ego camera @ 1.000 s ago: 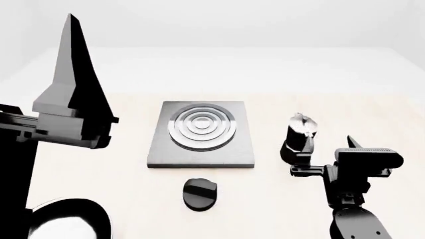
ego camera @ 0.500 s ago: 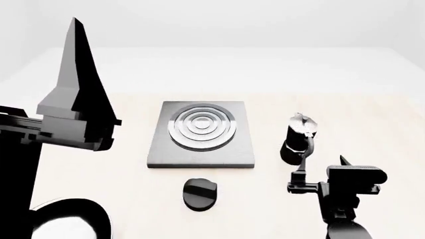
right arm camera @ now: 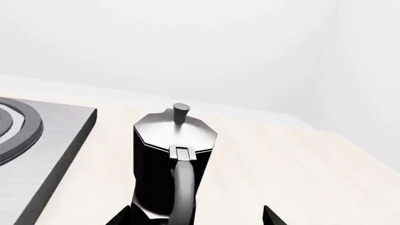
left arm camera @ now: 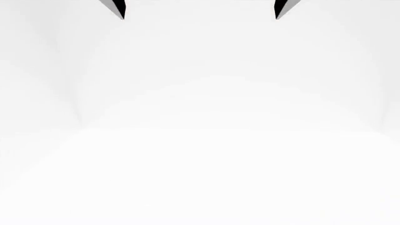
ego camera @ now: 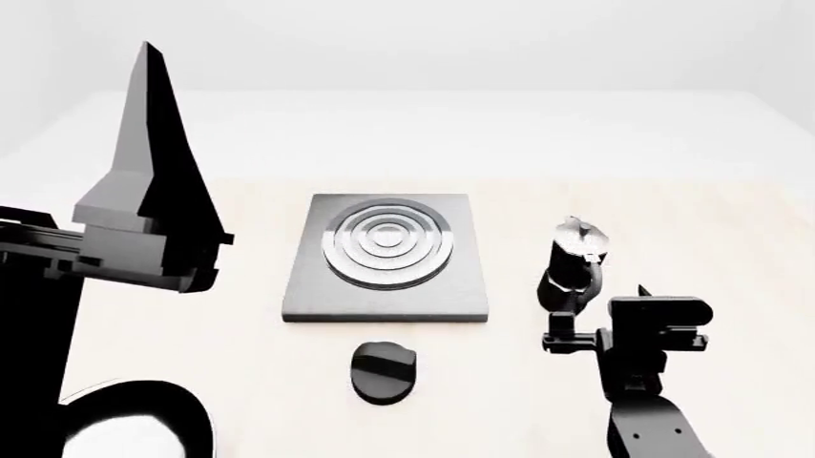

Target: Turn on the stove and put the moka pot on it.

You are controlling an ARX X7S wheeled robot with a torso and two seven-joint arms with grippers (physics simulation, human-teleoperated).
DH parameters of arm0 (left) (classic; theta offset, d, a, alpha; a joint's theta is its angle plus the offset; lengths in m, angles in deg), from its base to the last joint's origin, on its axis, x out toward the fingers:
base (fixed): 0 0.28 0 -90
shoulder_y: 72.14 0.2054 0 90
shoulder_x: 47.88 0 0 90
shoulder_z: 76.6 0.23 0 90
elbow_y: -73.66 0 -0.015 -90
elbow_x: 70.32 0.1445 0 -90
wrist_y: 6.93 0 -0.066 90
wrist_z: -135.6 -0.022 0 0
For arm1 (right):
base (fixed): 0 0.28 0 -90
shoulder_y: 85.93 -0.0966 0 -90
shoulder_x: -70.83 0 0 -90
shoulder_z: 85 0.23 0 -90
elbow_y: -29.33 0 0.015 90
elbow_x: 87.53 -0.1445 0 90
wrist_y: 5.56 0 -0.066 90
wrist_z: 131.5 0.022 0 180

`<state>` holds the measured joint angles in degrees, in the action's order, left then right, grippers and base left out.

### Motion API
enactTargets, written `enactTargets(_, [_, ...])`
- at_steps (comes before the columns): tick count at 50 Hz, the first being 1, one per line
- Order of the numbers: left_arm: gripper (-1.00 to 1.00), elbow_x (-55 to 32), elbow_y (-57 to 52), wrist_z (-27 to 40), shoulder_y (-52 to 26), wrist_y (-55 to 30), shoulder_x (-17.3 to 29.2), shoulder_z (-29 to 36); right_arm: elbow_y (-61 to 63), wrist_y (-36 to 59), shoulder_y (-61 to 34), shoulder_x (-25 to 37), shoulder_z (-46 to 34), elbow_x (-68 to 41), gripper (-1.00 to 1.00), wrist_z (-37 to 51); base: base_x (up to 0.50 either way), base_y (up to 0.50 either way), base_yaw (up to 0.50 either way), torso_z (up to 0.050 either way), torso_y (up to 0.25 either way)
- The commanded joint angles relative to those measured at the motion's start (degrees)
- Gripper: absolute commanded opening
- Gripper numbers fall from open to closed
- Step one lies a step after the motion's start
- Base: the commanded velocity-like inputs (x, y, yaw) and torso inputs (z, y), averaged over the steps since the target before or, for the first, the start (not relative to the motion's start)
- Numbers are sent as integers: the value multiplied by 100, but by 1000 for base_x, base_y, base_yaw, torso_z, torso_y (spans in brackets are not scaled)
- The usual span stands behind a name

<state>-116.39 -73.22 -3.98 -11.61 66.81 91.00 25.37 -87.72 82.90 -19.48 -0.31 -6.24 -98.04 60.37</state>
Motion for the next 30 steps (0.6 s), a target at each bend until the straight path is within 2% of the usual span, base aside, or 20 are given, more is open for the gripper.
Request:
enactTargets(1, [100,-80,25,17,-19,42,33,10,-301,-45,-250,-68,-77,58,100,-30,0,0,0,0,0])
enactTargets(7, [100,-66,30,11,-2,62,31,39,-787,-413,-366,-157,-105,107,100,-63,0,0,0,0,0])
enactTargets(9, [100,-82,23,16,8,78,42,31,-457,-99,-361,-98,-95,61,100,-45,0,0,0,0,0])
enactTargets(18, [100,-62,60,-7,49,151,40,47,-540,-77,-455,-107,-119,81,100,-33,0,0,0,0,0])
enactTargets(24, [100,-38,70,-13,72,181,32,73,-814,-215,-550,-159,-133,81,100,-70,0,0,0,0,0])
enactTargets(26, [100,-35,77,-15,86,198,38,70,-1253,-571,-611,-235,-148,122,100,-100,0,0,0,0,0])
enactTargets(30, [100,-63,64,1,87,210,60,57,-878,-243,-561,-183,-148,79,100,-71,0,0,0,0,0])
